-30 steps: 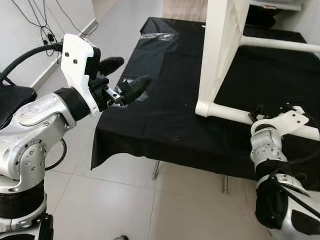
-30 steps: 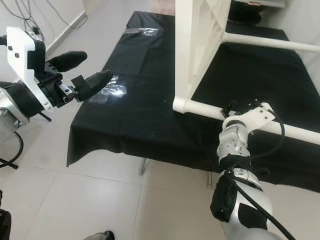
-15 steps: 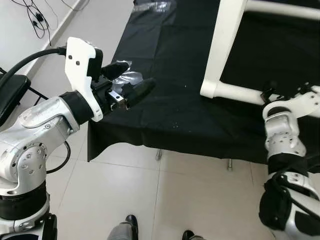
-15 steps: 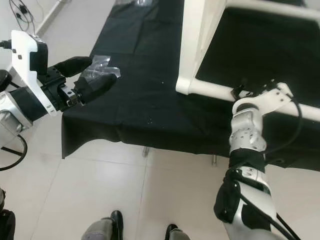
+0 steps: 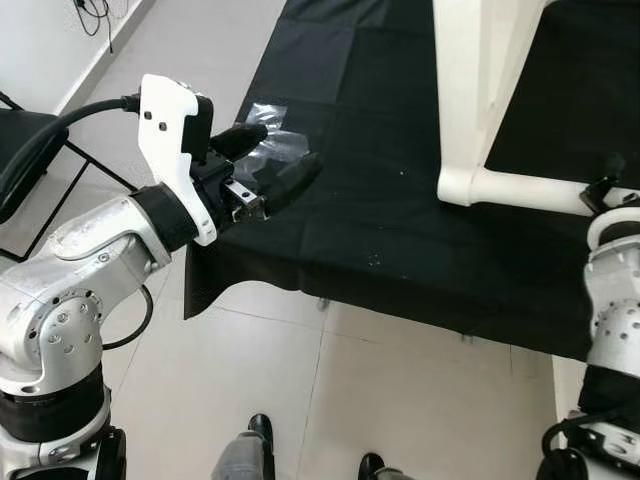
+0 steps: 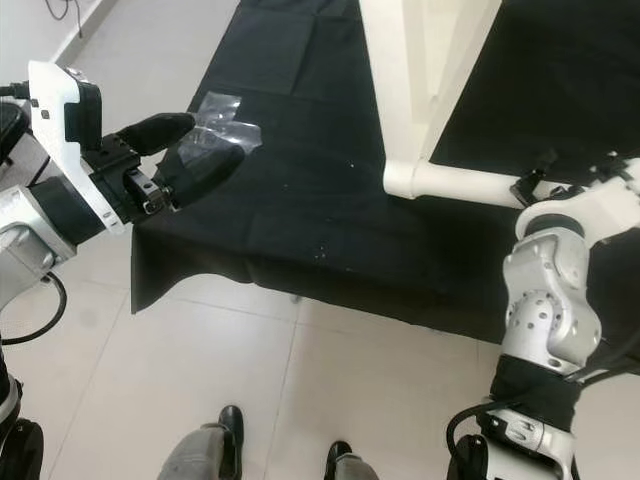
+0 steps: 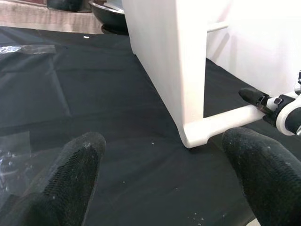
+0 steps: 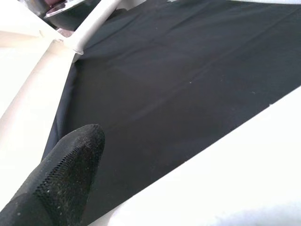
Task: Building children table
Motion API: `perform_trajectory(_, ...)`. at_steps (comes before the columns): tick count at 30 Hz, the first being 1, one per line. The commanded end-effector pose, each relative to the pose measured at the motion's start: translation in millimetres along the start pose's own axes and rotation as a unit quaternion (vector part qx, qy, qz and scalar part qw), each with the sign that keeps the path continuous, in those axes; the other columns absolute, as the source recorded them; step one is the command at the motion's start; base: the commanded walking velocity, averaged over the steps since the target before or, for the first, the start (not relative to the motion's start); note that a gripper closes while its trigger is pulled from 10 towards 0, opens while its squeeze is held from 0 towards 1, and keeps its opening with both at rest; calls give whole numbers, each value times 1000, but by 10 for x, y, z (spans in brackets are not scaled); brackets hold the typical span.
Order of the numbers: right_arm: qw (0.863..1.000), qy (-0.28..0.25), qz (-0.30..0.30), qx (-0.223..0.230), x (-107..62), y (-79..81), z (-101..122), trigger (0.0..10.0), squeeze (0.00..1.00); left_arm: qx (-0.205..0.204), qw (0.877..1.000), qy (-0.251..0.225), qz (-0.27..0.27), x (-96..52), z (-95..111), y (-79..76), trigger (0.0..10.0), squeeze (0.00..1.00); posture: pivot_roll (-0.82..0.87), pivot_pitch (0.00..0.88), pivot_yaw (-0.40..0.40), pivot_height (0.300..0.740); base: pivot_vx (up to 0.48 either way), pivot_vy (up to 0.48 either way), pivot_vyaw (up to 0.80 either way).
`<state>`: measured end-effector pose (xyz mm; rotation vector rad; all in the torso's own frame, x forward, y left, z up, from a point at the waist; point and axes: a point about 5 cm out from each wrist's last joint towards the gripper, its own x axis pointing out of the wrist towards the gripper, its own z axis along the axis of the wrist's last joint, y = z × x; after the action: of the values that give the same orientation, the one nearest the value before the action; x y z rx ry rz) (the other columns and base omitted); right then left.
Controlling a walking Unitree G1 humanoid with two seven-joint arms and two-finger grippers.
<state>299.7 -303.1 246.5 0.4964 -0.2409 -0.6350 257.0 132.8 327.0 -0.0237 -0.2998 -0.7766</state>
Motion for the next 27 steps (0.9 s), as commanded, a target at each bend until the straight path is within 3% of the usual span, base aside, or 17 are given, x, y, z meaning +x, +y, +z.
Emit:
perform_trajectory(1,939,226,-188,-179,-243,-869,-837,10000,0,-2,1000,2,-16,14,-1,-70,10000,0,-4,461,1,740,0,0,0)
perform_trajectory(6,939,243,-173,-169,-311,-765,-914,10000,0,-2,1000,4,-15,17,-5,-64,10000,0,-1,462,2,740,0,0,0)
perform_trajectory(7,940,249,-175,-153,-329,-743,-945,10000,0,-2,1000,4,-14,19,-4,-61,10000,0,-1,462,2,740,0,0,0)
perform_trajectory(10,944,260,-196,-45,-372,-742,-1048,10000,0,-3,1000,4,-13,19,-4,-54,10000,0,-2,461,4,740,0,0,0)
perform_trajectory(12,944,260,-196,-45,-372,-742,-1048,10000,0,-3,1000,4,-13,19,-4,-54,10000,0,-2,461,4,740,0,0,0)
perform_trajectory(13,939,266,-219,10,-413,-807,-1165,10000,0,-5,1000,4,-15,25,-4,-55,10000,0,1,461,8,740,0,0,0)
perform_trajectory(15,931,273,-241,34,-462,-878,-1265,10000,0,-6,1000,4,-17,30,0,-58,10000,0,3,462,10,740,0,0,0)
perform_trajectory(18,928,277,-247,40,-480,-902,-1300,10000,0,-6,1000,4,-18,30,1,-58,10000,0,3,463,13,740,0,0,0)
perform_trajectory(19,924,266,-259,89,-514,-902,-1304,10000,0,-5,1000,5,-19,28,5,-64,10000,0,10,464,17,740,0,0,0)
perform_trajectory(21,925,250,-247,146,-525,-836,-1274,10000,0,-5,1000,5,-20,19,9,-69,10000,0,6,465,21,740,0,0,0)
perform_trajectory(23,925,250,-247,146,-525,-836,-1274,10000,0,-5,1000,5,-20,19,9,-69,10000,0,6,465,21,740,0,0,0)
perform_trajectory(27,922,234,-225,212,-572,-736,-1229,10000,0,-6,1000,5,-23,19,12,-76,10000,0,8,467,31,740,0,0,0)
